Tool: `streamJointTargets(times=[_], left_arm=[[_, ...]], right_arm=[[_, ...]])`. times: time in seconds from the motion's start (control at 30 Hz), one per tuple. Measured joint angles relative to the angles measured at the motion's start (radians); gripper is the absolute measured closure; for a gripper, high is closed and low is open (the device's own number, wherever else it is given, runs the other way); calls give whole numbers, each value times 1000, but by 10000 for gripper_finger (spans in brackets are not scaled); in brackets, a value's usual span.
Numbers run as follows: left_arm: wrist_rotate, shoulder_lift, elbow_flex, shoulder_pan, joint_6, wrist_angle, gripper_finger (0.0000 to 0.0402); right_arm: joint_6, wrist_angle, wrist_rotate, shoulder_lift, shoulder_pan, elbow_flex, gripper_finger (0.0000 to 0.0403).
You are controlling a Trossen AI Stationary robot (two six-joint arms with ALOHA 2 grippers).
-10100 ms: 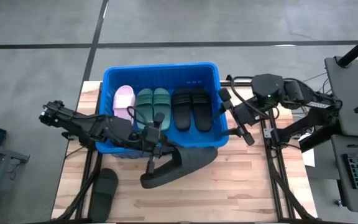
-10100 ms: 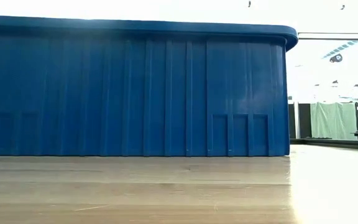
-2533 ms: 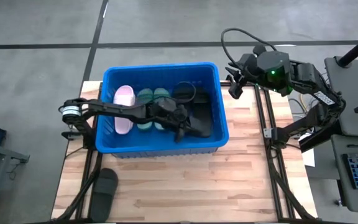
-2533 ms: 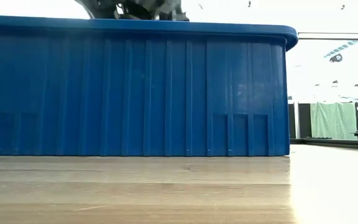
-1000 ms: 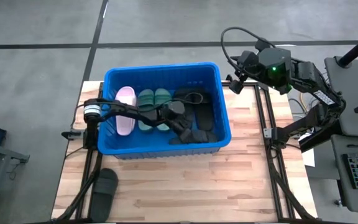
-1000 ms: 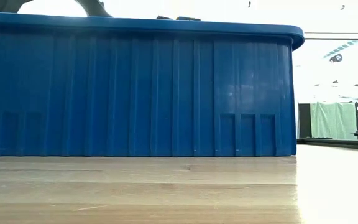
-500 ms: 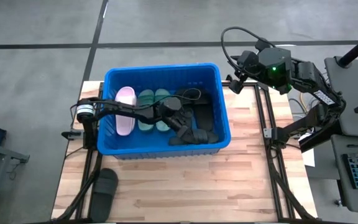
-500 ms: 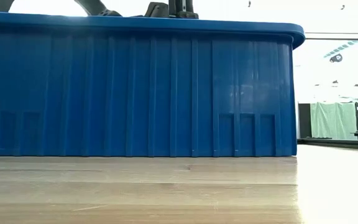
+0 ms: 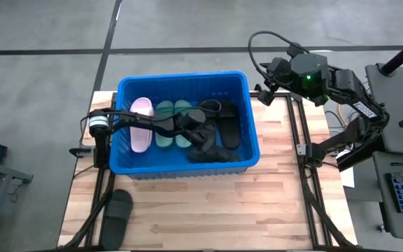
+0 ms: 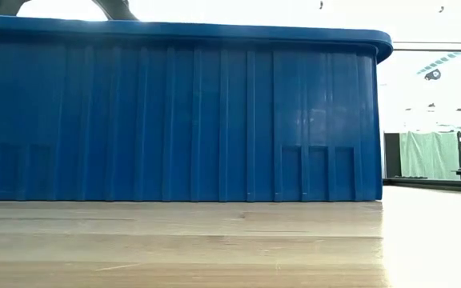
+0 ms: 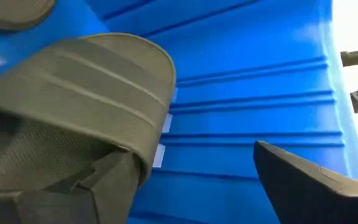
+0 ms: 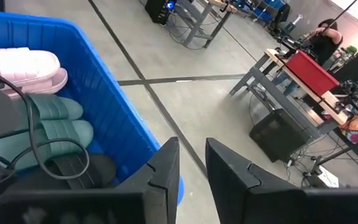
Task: Pick and place slides into bin
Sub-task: Put the black slide into the blue bin
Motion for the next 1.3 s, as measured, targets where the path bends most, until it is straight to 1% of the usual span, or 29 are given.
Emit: streamJointTargets(times=[0.1,0.17,0.37,0.57,0.63,0.73,0.87,1.03,1.17,1.3], left_arm=[[-37,0,5,-4,-46,-8,109],[-82,0,5,-10,-62,-11,109],[-204,-11,24,-12,-59,-91,109],[-278,-44,86,-21,27,-228,109],[-286,-46,114,-27,47,-247,109],[-285,-47,145,-37,51,-284,109],[-283,-47,172,-42,52,-276,109],[-239,-60,172,-36,48,-270,109],[-153,-97,167,-29,41,-194,109],[-94,-158,168,-22,42,-33,109]], right_arm=[[-16,0,0,0,0,0,330],[-17,0,1,0,0,0,327],[-19,0,14,0,0,0,324],[-20,0,17,0,0,0,332],[-20,0,17,0,0,0,335],[-19,0,17,0,0,0,334],[-18,0,17,0,0,0,328],[-19,0,17,0,0,0,324],[-15,4,17,0,0,0,327],[9,47,16,-7,0,0,334]])
